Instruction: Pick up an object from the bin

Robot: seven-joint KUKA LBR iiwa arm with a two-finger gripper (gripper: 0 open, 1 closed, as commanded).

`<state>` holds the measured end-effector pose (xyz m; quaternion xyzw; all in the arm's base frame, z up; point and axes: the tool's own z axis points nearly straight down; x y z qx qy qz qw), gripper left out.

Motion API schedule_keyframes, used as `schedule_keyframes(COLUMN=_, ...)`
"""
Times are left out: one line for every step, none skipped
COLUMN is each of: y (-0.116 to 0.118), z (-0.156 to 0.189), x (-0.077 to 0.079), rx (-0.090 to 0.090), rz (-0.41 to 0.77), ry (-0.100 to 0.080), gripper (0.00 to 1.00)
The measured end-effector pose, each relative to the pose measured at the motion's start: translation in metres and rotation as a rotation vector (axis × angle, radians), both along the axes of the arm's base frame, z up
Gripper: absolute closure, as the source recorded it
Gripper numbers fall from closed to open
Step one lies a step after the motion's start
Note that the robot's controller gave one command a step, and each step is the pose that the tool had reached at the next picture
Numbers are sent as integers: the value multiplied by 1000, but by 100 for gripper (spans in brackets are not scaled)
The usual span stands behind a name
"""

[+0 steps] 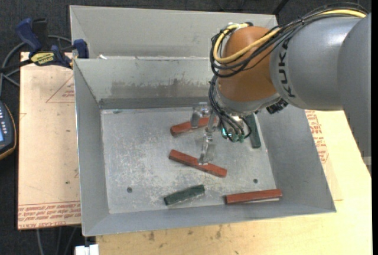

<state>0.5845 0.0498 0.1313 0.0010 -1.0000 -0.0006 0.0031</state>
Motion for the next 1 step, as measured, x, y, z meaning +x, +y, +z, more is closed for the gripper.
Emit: schedule_keyframes(y=-36, z=-63, x=65, rx=-1, rz=169, ry=-8, gripper=0)
